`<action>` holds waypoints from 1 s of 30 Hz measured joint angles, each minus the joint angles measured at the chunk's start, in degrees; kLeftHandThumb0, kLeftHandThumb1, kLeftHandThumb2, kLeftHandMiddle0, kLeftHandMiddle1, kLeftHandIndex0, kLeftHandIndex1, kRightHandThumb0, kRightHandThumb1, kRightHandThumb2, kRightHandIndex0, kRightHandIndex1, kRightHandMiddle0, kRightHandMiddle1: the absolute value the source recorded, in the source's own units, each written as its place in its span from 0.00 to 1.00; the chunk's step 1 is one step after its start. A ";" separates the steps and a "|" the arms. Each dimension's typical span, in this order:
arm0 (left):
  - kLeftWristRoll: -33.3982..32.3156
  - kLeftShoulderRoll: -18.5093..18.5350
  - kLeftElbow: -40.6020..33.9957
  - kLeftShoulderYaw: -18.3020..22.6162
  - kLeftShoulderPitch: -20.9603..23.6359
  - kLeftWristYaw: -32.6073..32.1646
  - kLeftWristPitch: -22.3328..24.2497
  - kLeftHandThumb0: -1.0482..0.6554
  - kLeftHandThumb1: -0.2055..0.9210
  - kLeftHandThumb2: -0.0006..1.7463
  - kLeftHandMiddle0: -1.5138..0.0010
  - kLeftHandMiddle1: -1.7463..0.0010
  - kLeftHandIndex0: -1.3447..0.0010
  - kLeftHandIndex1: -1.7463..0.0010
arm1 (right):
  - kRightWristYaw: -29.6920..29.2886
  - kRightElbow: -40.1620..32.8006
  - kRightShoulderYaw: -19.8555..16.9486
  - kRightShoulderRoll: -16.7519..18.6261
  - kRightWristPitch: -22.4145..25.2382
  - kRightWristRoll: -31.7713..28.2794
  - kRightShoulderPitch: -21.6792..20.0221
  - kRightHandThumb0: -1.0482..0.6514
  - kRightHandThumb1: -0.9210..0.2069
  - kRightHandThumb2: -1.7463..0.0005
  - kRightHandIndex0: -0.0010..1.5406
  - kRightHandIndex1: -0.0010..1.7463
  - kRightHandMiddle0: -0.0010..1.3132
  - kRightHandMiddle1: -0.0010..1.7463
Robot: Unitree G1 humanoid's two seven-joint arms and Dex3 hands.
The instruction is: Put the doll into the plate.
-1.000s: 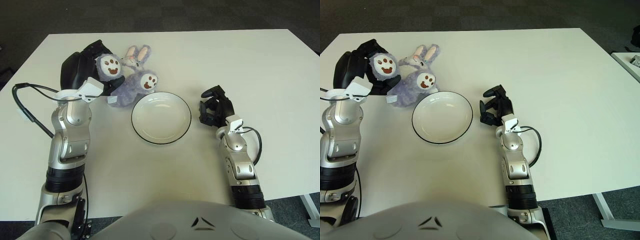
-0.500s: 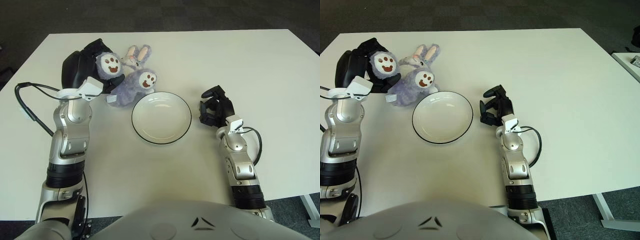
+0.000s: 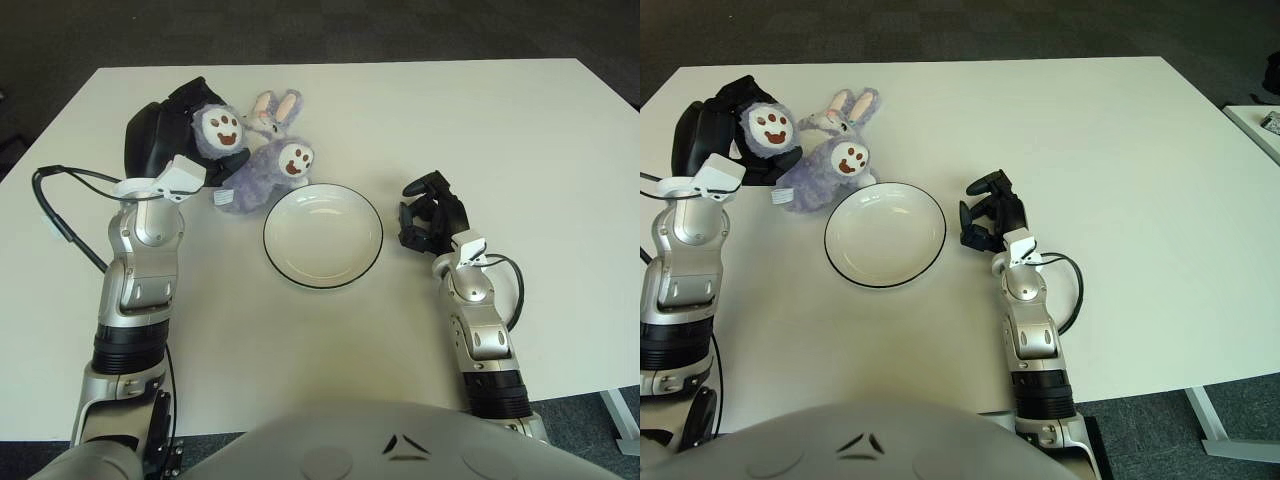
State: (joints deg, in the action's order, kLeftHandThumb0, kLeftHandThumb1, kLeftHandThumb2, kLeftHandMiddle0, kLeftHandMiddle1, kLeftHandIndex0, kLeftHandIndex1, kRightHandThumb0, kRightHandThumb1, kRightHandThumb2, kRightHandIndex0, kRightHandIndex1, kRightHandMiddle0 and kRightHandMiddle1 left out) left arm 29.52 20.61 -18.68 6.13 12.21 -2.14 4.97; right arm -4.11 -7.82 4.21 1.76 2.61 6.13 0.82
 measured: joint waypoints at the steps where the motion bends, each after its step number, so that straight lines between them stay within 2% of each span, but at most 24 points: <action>1: 0.02 -0.01 0.11 0.00 0.09 -0.10 -0.01 0.33 0.47 0.58 0.20 0.00 0.37 0.24 | 0.01 -0.02 0.02 -0.01 0.03 0.01 0.01 0.61 0.34 0.39 0.23 1.00 0.25 0.99; 30: 0.06 -2.32 3.32 -0.03 2.92 -4.84 -0.41 0.33 0.47 0.57 0.20 0.00 0.35 0.26 | 1.21 0.35 0.45 -0.58 -1.06 -0.06 0.01 0.61 0.39 0.35 0.25 1.00 0.28 0.99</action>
State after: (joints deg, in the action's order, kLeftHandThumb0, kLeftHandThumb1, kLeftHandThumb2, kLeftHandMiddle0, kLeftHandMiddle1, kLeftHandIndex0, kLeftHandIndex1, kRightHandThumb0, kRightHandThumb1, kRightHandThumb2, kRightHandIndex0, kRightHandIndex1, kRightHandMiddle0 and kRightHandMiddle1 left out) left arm 29.58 18.29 -15.37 6.10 15.14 -6.98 4.56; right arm -2.90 -7.47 4.66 1.17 1.54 6.07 0.83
